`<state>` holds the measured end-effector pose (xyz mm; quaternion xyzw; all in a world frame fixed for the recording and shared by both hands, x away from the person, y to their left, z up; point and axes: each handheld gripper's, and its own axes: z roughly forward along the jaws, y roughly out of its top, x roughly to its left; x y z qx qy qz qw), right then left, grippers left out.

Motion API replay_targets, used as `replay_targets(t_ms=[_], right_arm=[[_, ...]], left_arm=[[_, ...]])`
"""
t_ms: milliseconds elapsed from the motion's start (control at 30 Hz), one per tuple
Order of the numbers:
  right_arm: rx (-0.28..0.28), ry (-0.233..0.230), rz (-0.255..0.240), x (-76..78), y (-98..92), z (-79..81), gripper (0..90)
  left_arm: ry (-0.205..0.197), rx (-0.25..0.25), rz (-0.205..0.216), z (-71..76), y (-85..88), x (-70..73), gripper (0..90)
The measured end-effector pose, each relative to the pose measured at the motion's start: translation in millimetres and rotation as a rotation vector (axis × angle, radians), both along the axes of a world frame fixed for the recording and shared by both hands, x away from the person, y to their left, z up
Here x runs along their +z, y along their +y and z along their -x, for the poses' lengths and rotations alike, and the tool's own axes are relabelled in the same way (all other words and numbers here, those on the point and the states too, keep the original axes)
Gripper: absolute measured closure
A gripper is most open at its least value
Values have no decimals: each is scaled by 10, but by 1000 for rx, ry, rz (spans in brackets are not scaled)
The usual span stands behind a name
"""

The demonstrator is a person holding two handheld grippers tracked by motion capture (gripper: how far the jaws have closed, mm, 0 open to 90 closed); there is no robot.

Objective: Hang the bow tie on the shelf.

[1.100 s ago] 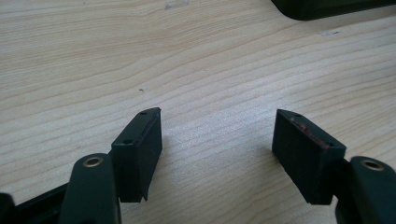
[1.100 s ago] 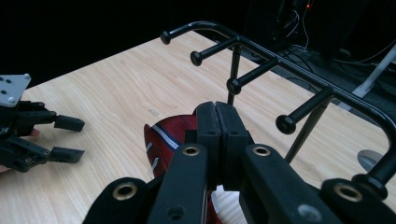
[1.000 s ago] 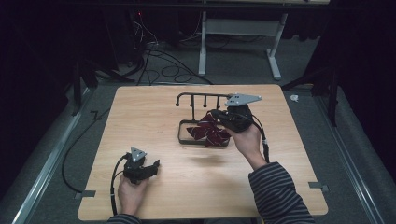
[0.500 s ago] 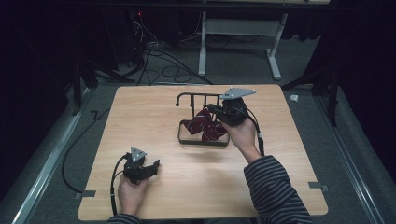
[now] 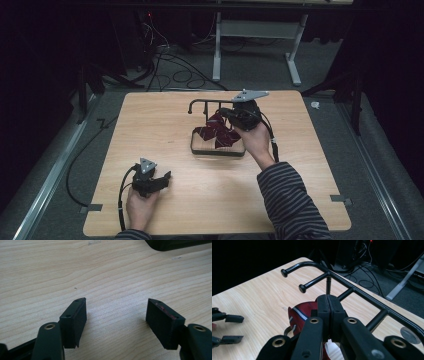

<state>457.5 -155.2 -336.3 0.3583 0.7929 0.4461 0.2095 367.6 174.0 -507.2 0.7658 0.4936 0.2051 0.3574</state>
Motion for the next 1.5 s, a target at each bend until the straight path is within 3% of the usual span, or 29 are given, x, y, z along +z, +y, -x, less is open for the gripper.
replay_targets(t_ms=[533,733,1067,1500], right_arm=[[-62,24,21,-43,-9,-191,900],[-67,29,15,-44,-18,-191,846],[-54,15,-1,22,-93,-93,821],[-79,0,-32,58,-376,108,800]], left_arm=[[-1,-2,1,-1,2,0,334],[-1,-2,1,0,2,0,334],[-1,-1,2,0,0,-2,334],[0,-1,-3,2,-5,0,334]])
